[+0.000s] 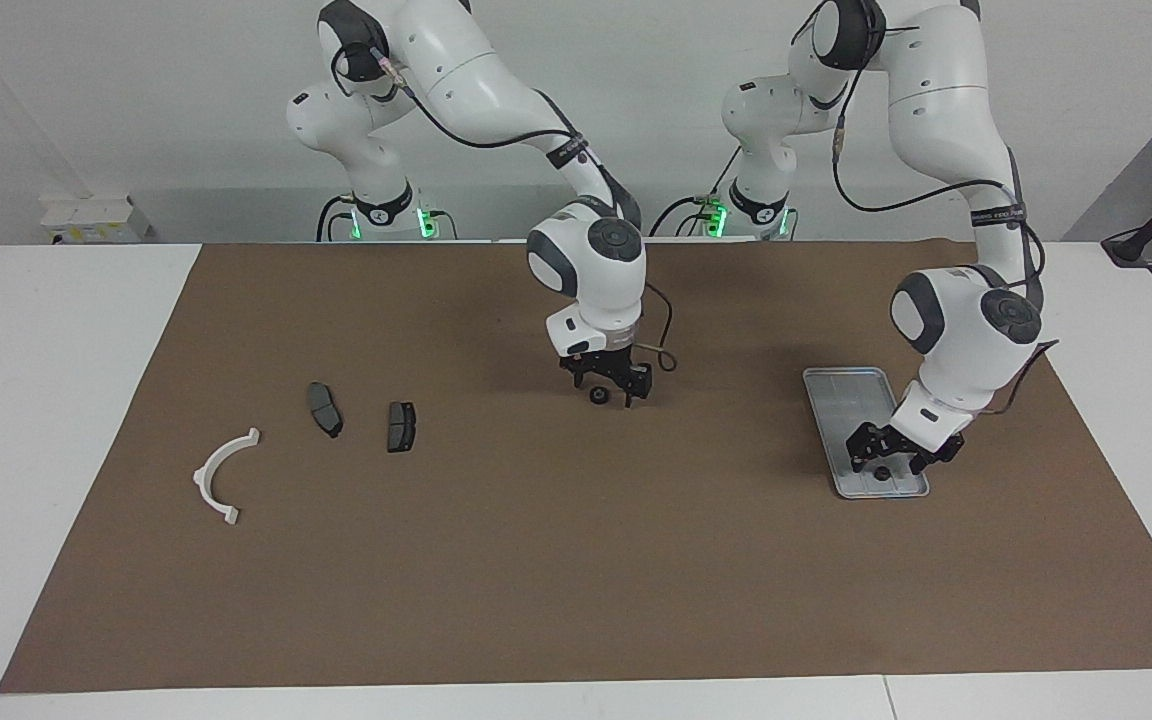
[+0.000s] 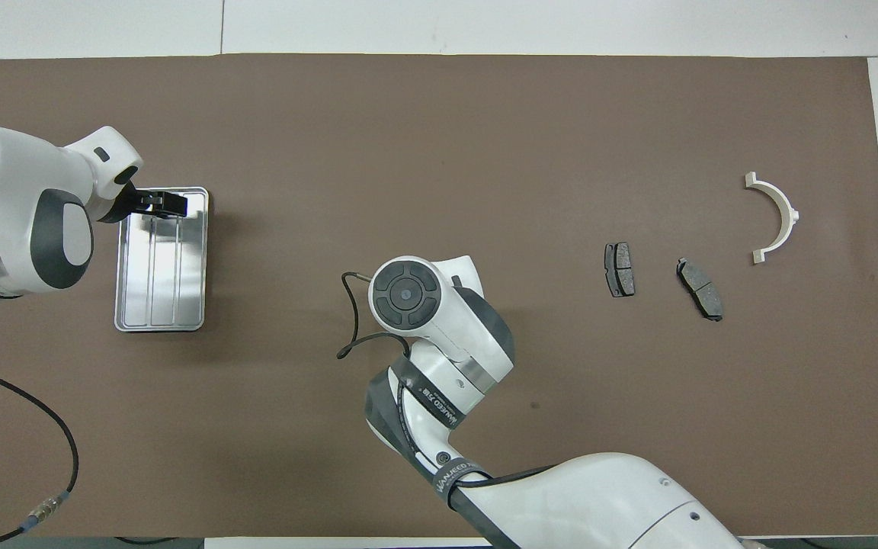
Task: Place bearing gear from tray to pile
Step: 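Grasp the bearing with the right gripper while the left gripper grasps another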
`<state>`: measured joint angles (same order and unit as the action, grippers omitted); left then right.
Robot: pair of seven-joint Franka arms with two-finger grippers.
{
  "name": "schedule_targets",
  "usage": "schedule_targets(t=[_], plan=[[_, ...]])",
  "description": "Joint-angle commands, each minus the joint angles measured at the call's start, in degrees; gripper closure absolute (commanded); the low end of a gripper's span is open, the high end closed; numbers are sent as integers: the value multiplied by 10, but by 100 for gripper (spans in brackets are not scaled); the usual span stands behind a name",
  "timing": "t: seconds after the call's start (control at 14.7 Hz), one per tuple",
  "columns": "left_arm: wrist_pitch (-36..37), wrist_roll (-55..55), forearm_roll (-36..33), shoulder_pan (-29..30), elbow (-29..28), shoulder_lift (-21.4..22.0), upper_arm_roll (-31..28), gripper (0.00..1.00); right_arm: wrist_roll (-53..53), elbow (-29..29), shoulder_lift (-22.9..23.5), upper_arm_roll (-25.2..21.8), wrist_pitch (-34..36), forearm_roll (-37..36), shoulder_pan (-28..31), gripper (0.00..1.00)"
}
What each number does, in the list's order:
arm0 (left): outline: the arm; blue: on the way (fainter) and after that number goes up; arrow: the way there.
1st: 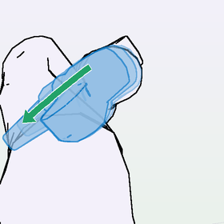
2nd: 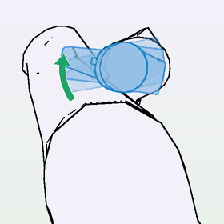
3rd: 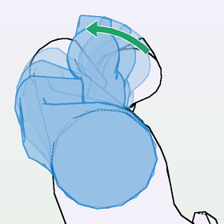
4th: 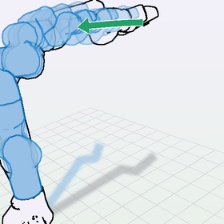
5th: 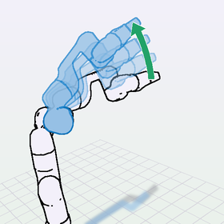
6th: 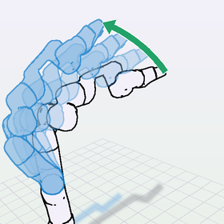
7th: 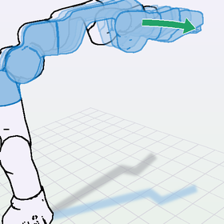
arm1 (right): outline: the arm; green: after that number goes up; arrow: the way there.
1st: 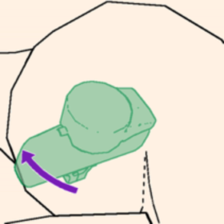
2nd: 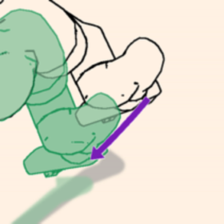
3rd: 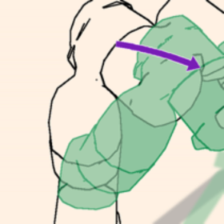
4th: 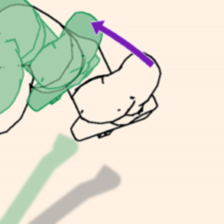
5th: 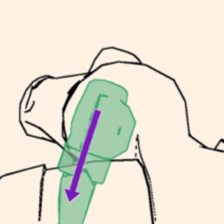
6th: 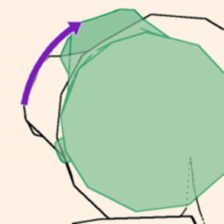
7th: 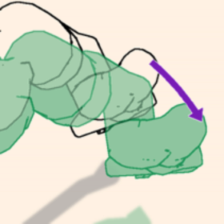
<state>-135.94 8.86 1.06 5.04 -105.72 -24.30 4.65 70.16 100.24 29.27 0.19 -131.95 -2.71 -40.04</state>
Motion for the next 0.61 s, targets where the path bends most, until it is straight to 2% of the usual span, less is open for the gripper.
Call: schedule_targets(t=[0.0,0.07,0.14,0.48,0.54], plan=[[-17,5,-13,1,-15,6,-5,0,-1,23,-8,5,-27,-11,7,13],[-19,5,-15,1,-15,5,-5,0,-2,23,-8,4,-27,-11,7,17],[-20,5,-17,1,-15,5,-5,0,-3,23,-8,4,-25,-11,7,24],[-24,5,-17,1,-15,4,-5,0,-5,20,-8,5,-16,-10,12,78],[-27,4,-17,1,-15,4,-5,0,-6,20,-8,5,-16,-10,12,95]])
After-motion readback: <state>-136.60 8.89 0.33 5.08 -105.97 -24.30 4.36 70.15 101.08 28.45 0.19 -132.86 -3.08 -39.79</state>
